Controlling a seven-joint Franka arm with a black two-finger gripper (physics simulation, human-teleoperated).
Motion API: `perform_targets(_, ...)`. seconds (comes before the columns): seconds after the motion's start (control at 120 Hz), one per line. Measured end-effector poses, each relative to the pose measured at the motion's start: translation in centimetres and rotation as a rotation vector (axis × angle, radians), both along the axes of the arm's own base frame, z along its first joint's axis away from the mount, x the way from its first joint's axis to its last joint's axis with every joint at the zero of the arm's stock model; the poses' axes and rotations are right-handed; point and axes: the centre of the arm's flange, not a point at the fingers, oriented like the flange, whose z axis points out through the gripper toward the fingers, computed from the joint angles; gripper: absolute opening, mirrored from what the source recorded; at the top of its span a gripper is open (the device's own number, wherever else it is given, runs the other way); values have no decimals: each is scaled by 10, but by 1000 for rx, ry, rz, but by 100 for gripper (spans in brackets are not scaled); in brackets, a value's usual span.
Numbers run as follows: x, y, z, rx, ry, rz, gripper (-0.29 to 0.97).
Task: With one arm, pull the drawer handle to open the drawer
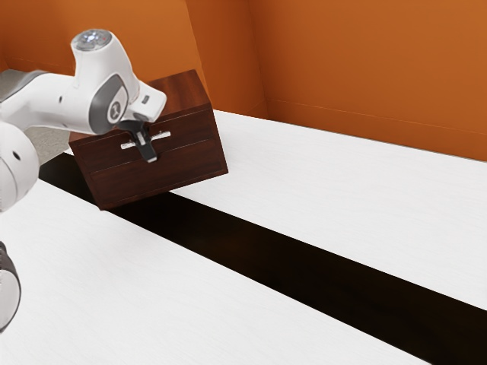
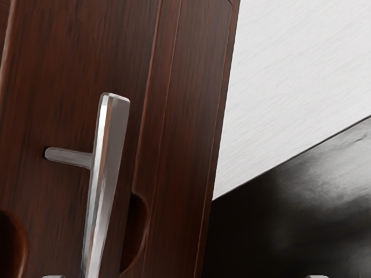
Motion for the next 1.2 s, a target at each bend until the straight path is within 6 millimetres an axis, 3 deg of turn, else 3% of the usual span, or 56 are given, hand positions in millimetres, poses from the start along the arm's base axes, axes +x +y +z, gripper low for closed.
perform_targets(0.667, 6, -1, -9, 2, -1, -14, 52)
perform_targets(0.975, 5, 0, -10, -4, 0, -12, 33)
perform_targets(1.2, 1, -1, -4, -8, 4, -9, 11)
